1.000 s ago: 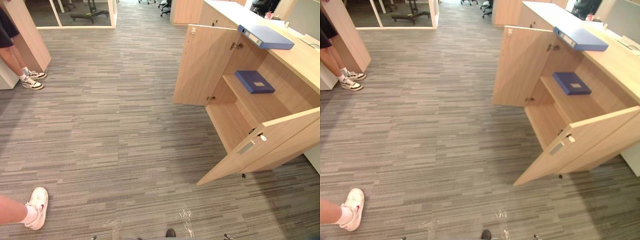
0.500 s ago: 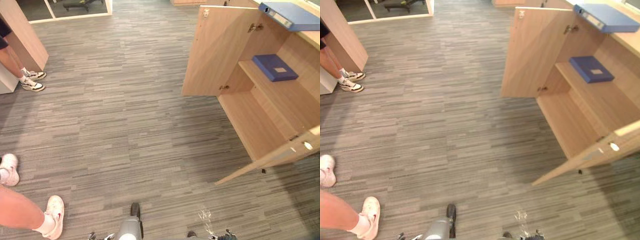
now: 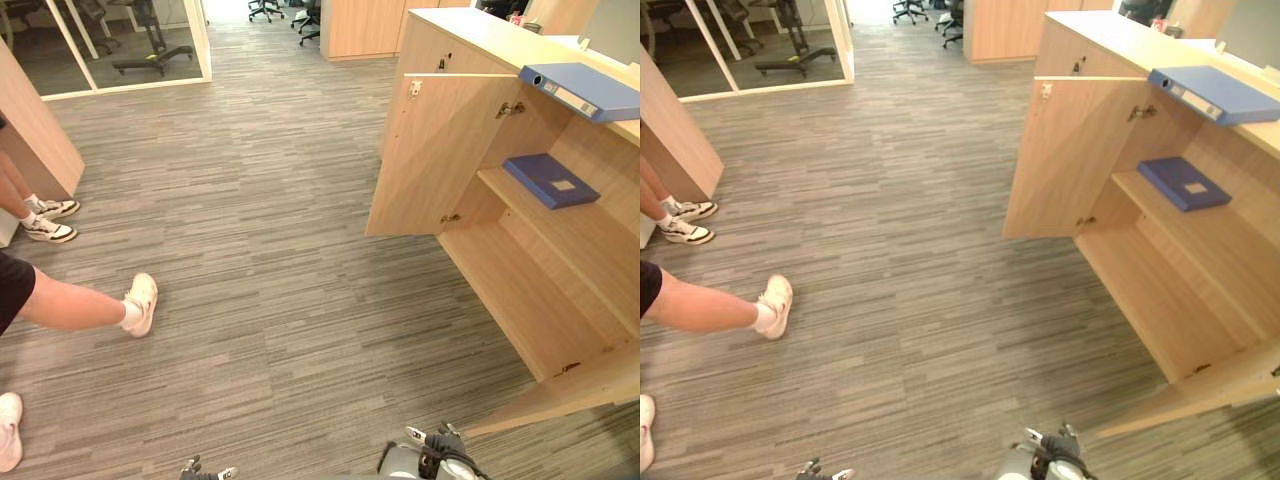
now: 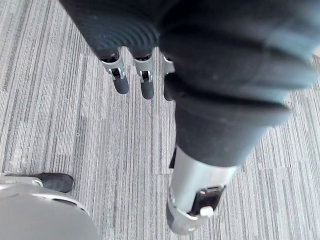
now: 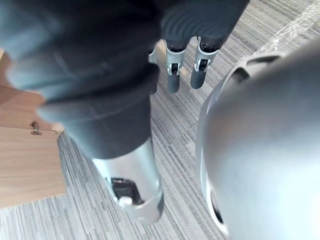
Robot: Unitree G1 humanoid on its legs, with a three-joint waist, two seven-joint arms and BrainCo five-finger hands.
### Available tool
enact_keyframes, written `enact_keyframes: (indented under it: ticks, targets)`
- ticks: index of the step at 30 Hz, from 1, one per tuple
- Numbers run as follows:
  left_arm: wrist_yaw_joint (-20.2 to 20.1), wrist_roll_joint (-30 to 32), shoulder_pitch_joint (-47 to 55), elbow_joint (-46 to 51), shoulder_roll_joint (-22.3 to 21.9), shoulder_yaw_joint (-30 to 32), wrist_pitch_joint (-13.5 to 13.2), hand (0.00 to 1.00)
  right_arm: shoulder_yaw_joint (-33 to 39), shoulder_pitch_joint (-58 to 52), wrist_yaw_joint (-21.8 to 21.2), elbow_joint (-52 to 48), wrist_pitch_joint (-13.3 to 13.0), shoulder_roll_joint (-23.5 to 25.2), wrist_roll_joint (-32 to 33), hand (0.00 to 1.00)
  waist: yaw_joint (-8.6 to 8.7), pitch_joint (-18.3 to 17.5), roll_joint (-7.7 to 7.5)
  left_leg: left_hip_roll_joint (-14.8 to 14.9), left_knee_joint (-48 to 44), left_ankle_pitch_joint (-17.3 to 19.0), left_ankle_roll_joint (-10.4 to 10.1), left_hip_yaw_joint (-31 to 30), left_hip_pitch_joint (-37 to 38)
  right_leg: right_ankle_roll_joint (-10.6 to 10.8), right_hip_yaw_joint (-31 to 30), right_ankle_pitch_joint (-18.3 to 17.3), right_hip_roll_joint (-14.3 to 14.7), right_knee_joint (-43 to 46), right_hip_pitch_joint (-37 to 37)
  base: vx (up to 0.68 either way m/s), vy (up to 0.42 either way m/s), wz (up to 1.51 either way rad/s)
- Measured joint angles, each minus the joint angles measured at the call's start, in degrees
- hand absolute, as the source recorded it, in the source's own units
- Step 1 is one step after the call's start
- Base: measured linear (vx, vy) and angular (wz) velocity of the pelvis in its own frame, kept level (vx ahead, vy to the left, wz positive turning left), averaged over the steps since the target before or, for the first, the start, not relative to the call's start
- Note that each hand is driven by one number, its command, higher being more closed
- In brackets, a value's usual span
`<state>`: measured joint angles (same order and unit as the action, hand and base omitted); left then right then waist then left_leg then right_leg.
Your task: Walk over to the cabinet, pick up the folder, carry it to the office cabinet, place the folder inside the office cabinet, then close the office cabinet door
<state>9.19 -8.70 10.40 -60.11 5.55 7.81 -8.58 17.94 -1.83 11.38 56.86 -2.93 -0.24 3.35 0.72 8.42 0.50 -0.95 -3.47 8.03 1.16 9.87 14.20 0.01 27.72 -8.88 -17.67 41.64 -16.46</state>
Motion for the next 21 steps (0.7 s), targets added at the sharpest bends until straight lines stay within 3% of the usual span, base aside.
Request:
enact_keyframes:
  ticks: [2,3,4,5,6,8,10,11,12,13,14,16,18,21]
  targets:
    - [-0.14,0.14,-0.01,0.07,0.11,0.08,0.05,0.00,-0.01,-0.13,0.01,-0.39,-0.20,0.60,-0.03,0.00,0.02,0.14,-0.38,0.22,1.84,1.92,-0.37,0.31,1.73,-0.65,2.85,2.47,2.73,-7.70,-0.65,0.17,-0.148,0.13]
    - [-0.37,0.12,-0.13,0.23,0.84,0.48,0.05,0.00,-0.02,-0.23,0.01,-0.31,-0.19,1.06,-0.02,0.00,-0.16,0.86,-1.97,-0.92,2.96,3.32,-1.01,0.34,3.71,-3.70,4.10,6.30,4.12,-13.53,-0.63,0.21,-0.216,-0.08]
    - [-0.42,0.17,-0.45,-0.23,0.41,0.70,0.37,0.00,-0.07,-0.06,-0.09,-0.16,-0.10,0.69,-0.13,0.00,-0.69,1.01,-1.82,-0.65,3.19,3.95,-1.78,0.78,4.46,-6.36,4.17,4.27,5.26,-14.28,0.10,0.24,-0.217,-0.43]
    - [-0.61,0.26,-0.22,-0.59,-0.92,1.43,0.70,0.00,-0.02,0.20,-0.02,-0.36,-0.27,0.12,-0.05,0.00,-0.43,0.62,0.14,0.92,2.97,4.10,-2.03,2.30,4.06,-6.25,4.13,4.07,7.50,-15.68,-0.16,0.32,-0.249,-0.61]
    - [-0.68,0.44,-0.32,-0.67,-1.28,2.04,0.86,0.00,0.04,0.20,0.01,-0.37,-0.40,-0.02,-0.05,0.00,-0.11,0.63,0.88,1.79,2.16,4.38,-2.50,2.99,3.96,-5.87,4.04,3.06,8.95,-16.83,0.07,0.34,-0.238,-0.53]
    - [-0.91,0.78,-0.66,-0.67,-1.58,3.34,0.95,0.00,1.07,-0.21,0.11,-0.36,-0.55,0.43,0.16,0.00,0.05,1.00,0.97,3.73,-0.71,5.06,-3.59,3.57,3.99,-5.04,4.23,1.10,11.71,-18.47,1.91,0.29,-0.225,-0.28]
    - [-1.12,1.35,-0.92,0.80,-1.73,5.21,0.93,0.00,1.07,-1.62,0.18,-0.49,-0.60,1.27,0.14,0.00,0.19,1.02,-0.05,7.08,-12.35,5.92,-4.60,3.59,1.95,-5.07,5.80,-1.21,14.62,-22.70,7.11,0.33,-0.285,-0.03]
    - [-1.26,1.24,-0.91,1.73,-1.94,5.89,0.91,0.00,0.98,-2.16,0.18,-1.06,-0.60,1.55,0.14,0.00,-0.07,0.81,0.08,9.32,-20.92,5.65,-4.54,3.45,-1.44,-2.80,8.73,-2.88,15.29,-25.34,10.08,0.33,-0.246,0.11]
    - [-1.38,1.20,-0.69,2.20,-2.51,6.30,0.92,0.00,0.86,-2.50,0.20,-1.21,-0.56,1.42,0.02,0.00,-0.21,0.46,1.19,11.81,-26.94,5.03,-4.16,3.25,-4.35,-3.05,10.87,-4.06,15.54,-25.03,11.85,0.40,-0.092,0.10]
    - [-1.53,0.69,0.41,4.58,-3.50,8.24,0.44,0.00,0.59,-3.34,0.35,-2.21,-0.60,1.17,0.03,0.00,-0.16,-0.14,0.17,14.26,-41.42,3.95,-5.13,2.68,-10.63,-3.29,11.01,-3.47,14.57,-23.15,12.64,0.37,0.010,-0.37]
    - [-1.52,-0.21,0.67,4.98,-4.73,9.94,0.75,0.00,0.59,-3.21,0.39,-2.11,-0.45,0.29,-0.01,0.00,-1.40,0.11,2.29,17.60,-53.67,4.04,-4.96,1.15,-15.05,-4.42,9.04,-4.43,17.73,-23.18,14.11,0.33,0.039,-0.62]
    - [-1.30,-1.31,2.00,5.09,-5.55,11.68,0.90,0.00,0.46,-2.85,0.59,-1.77,-0.51,0.47,-0.03,0.00,-2.11,0.10,2.29,19.22,-61.91,5.03,-4.79,1.05,-20.86,-4.14,6.18,-5.16,20.02,-24.62,16.60,0.29,-0.017,-0.90]
    - [-1.16,-2.07,2.09,5.23,-5.38,11.52,0.88,0.00,0.47,-2.27,0.63,0.09,0.02,0.49,-0.04,0.00,-2.50,0.65,1.17,18.09,-59.07,6.85,-4.30,0.88,-24.90,-3.88,3.15,-4.99,20.53,-26.90,19.38,0.27,-0.006,-0.82]
    - [-0.56,-2.63,2.08,5.74,-5.48,11.35,0.66,0.00,0.45,-1.72,1.03,2.47,0.83,0.00,-0.05,0.00,-3.68,0.64,0.88,13.77,-41.55,8.76,-4.43,-4.89,-28.19,-3.06,-2.23,-3.92,20.23,-30.24,22.66,0.23,0.075,-0.97]
